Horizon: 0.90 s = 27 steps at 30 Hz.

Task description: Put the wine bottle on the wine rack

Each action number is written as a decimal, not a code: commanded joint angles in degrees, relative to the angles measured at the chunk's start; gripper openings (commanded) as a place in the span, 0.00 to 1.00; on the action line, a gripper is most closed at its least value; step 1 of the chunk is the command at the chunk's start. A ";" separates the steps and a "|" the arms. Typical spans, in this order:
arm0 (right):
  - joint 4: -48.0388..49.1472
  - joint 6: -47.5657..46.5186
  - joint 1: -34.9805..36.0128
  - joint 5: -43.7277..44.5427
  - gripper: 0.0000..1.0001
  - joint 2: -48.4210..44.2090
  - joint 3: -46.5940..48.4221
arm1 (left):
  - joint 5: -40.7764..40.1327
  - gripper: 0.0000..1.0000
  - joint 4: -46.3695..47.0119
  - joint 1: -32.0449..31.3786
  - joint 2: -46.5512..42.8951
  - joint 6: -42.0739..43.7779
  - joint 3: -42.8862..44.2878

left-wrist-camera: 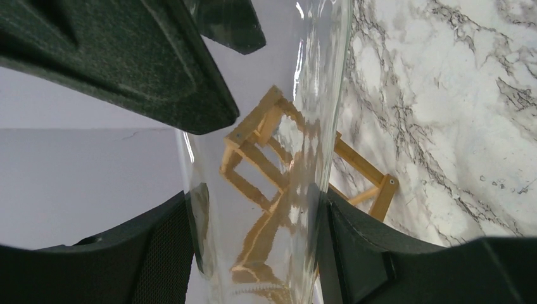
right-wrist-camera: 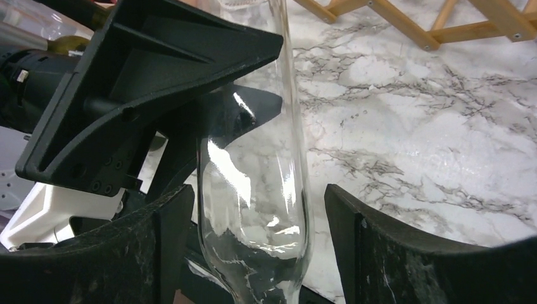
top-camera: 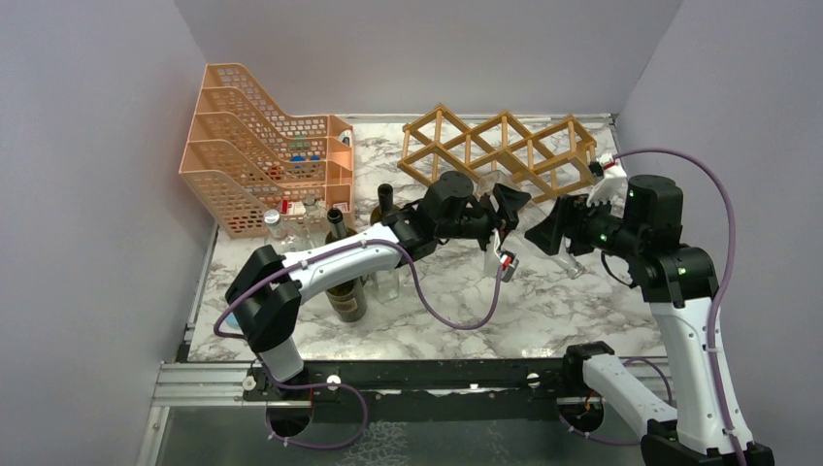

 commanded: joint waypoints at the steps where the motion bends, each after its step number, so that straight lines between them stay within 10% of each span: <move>1: -0.50 -0.83 0.12 -3.57 0.80 -0.32 -1.78 | 2.79 0.00 2.00 0.04 -0.31 1.92 4.09; 6: -0.07 -1.01 0.07 -3.77 0.80 -0.72 -3.30 | 2.79 0.00 0.98 0.00 0.10 1.77 5.00; 12: 2.29 0.49 0.09 -0.88 0.44 -2.26 -2.60 | 2.51 0.02 -0.81 0.02 0.19 1.02 5.39; 17: 5.30 2.41 0.12 2.15 0.11 -3.46 -2.01 | 1.59 0.54 2.14 0.13 -0.90 -2.56 3.42; 19: 6.02 3.02 0.12 3.31 0.08 -3.65 -1.74 | 0.72 0.97 6.34 0.11 -1.64 -4.61 1.05; 27: 8.59 7.18 0.12 12.76 0.01 -4.65 -2.27 | -3.87 0.99 11.57 0.10 -7.19 -14.02 -4.86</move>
